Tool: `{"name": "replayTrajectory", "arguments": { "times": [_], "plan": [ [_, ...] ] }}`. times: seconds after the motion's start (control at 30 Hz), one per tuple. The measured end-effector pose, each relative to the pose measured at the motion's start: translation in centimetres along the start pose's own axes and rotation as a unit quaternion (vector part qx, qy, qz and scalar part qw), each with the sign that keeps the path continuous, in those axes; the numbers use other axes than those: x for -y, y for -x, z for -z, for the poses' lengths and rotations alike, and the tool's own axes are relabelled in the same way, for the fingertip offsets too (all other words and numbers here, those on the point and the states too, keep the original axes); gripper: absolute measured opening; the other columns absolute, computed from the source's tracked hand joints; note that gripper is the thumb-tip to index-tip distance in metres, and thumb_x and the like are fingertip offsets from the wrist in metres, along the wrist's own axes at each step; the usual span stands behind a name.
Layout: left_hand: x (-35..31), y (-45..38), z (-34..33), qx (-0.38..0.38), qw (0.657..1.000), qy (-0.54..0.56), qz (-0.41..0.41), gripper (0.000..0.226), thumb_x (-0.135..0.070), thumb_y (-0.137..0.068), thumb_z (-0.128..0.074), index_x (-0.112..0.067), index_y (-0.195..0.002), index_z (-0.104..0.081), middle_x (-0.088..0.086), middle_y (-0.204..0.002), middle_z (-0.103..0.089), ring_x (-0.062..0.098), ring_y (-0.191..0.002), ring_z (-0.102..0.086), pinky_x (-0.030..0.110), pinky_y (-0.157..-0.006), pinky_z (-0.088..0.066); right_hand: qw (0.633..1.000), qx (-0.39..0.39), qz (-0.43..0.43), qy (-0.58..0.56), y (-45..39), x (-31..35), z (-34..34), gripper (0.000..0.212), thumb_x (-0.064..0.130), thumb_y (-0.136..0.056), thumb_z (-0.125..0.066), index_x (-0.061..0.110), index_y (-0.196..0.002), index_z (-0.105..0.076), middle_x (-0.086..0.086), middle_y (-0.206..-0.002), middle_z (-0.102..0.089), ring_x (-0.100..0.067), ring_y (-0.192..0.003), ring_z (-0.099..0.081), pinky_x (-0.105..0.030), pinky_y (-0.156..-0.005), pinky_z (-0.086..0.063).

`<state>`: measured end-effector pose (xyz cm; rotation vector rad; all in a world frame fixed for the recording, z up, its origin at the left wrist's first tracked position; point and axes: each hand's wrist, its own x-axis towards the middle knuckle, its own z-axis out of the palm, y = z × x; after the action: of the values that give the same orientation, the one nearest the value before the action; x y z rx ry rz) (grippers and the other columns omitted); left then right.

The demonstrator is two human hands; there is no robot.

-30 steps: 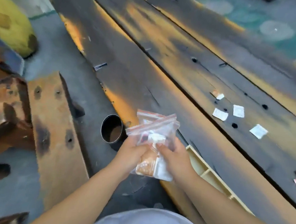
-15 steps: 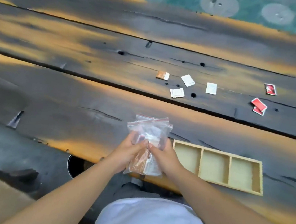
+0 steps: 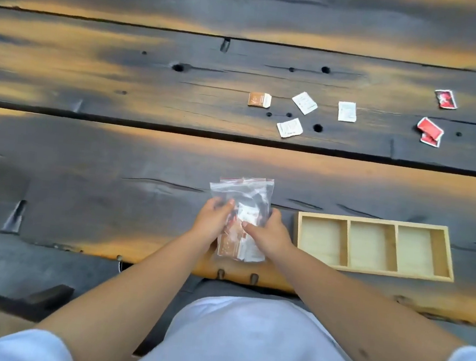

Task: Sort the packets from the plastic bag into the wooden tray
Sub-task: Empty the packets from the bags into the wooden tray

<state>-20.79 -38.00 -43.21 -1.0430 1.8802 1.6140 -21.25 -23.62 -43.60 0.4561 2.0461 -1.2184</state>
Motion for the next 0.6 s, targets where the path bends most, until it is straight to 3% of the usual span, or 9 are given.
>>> {"name": "replayTrajectory", "arguments": {
  "times": [0.1, 0.2, 0.23, 0.3, 0.37, 0.43, 0.53, 0.6],
  "plan": [
    [-0.5, -0.9, 1.0, -0.02, 0.999, -0.022, 0.013, 0.045, -0.049, -0.089, -0.057, -0.016, -0.119, -0.053, 0.005, -0.118, -0.061, 0.022, -0.106, -0.059, 0.043, -0.096, -0.048, 1.0, -0.015, 0.001, 0.017, -0.5, 0.4, 0.5, 0.073, 0.031, -0.084, -0.073, 0.011, -0.139, -0.03, -0.007, -0.137, -0.053, -0.028, -0.12, -0.055, -0.039, -0.094, -0.048],
    [-1.3, -1.5, 2.0, -0.007, 1.0, -0.017, 0.014, 0.061, -0.053, -0.083, -0.062, -0.018, -0.131, -0.048, 0.004, -0.132, -0.056, 0.022, -0.119, -0.054, 0.045, -0.105, -0.042, 1.0, -0.018, 0.01, 0.021, -1.0, 1.4, 1.1, 0.079, 0.029, -0.087, -0.07, 0.011, -0.147, -0.022, -0.008, -0.139, -0.052, -0.029, -0.12, -0.056, -0.038, -0.093, -0.049],
    [-1.4, -2.0, 2.1, 0.001, 1.0, -0.014, 0.013, 0.059, -0.051, -0.084, -0.063, -0.017, -0.13, -0.049, 0.005, -0.131, -0.057, 0.02, -0.116, -0.055, 0.042, -0.102, -0.043, 1.0, -0.019, 0.008, 0.022, -1.4, 1.6, 1.3, 0.077, 0.03, -0.086, -0.07, 0.012, -0.146, -0.024, -0.008, -0.138, -0.053, -0.028, -0.117, -0.057, -0.04, -0.093, -0.05],
    [-1.5, -2.2, 2.1, 0.027, 0.999, 0.003, 0.019, 0.037, -0.038, -0.092, -0.061, -0.016, -0.121, -0.051, -0.001, -0.116, -0.062, 0.011, -0.097, -0.058, 0.031, -0.082, -0.046, 0.999, -0.019, -0.013, 0.026, -2.0, 1.8, 1.3, 0.075, 0.034, -0.085, -0.069, 0.013, -0.144, -0.027, -0.008, -0.137, -0.052, -0.029, -0.114, -0.059, -0.045, -0.095, -0.051],
    [-1.6, -2.0, 1.9, 0.05, 0.998, 0.008, 0.033, 0.031, -0.032, -0.094, -0.059, -0.016, -0.119, -0.05, -0.005, -0.104, -0.06, 0.006, -0.086, -0.057, 0.026, -0.068, -0.042, 0.998, 0.003, -0.046, 0.031, -2.6, 1.7, 0.9, 0.073, 0.036, -0.085, -0.068, 0.013, -0.142, -0.029, -0.008, -0.136, -0.05, -0.028, -0.112, -0.058, -0.045, -0.095, -0.05],
    [-1.2, -2.3, 1.8, 0.036, 0.999, -0.012, 0.005, 0.036, -0.033, -0.093, -0.061, -0.017, -0.123, -0.05, -0.002, -0.111, -0.061, 0.013, -0.096, -0.059, 0.028, -0.077, -0.044, 0.997, 0.002, -0.053, 0.052, -2.8, 1.7, 0.1, 0.072, 0.037, -0.084, -0.068, 0.013, -0.141, -0.031, -0.009, -0.138, -0.047, -0.029, -0.116, -0.054, -0.044, -0.096, -0.048],
    [-1.4, -2.5, 2.5, -0.031, 0.99, -0.104, -0.086, 0.036, -0.033, -0.093, -0.061, -0.02, -0.125, -0.052, -0.004, -0.112, -0.058, 0.016, -0.103, -0.056, 0.03, -0.085, -0.043, 0.984, -0.076, 0.036, 0.159, -3.2, 2.5, -0.2, 0.081, 0.039, -0.085, -0.066, 0.018, -0.15, -0.023, -0.008, -0.154, -0.029, -0.033, -0.139, -0.029, -0.045, -0.111, -0.032],
    [-2.0, -2.8, 3.1, -0.049, 0.977, -0.155, -0.139, 0.017, -0.031, -0.093, -0.06, -0.02, -0.105, -0.062, -0.003, -0.102, -0.063, 0.019, -0.099, -0.059, 0.031, -0.082, -0.046, 0.954, -0.078, 0.129, 0.258, -3.7, 3.7, 0.3, 0.077, 0.038, -0.089, -0.063, 0.025, -0.152, -0.021, -0.005, -0.161, -0.017, -0.032, -0.146, -0.014, -0.047, -0.116, -0.023]
  ]
}}
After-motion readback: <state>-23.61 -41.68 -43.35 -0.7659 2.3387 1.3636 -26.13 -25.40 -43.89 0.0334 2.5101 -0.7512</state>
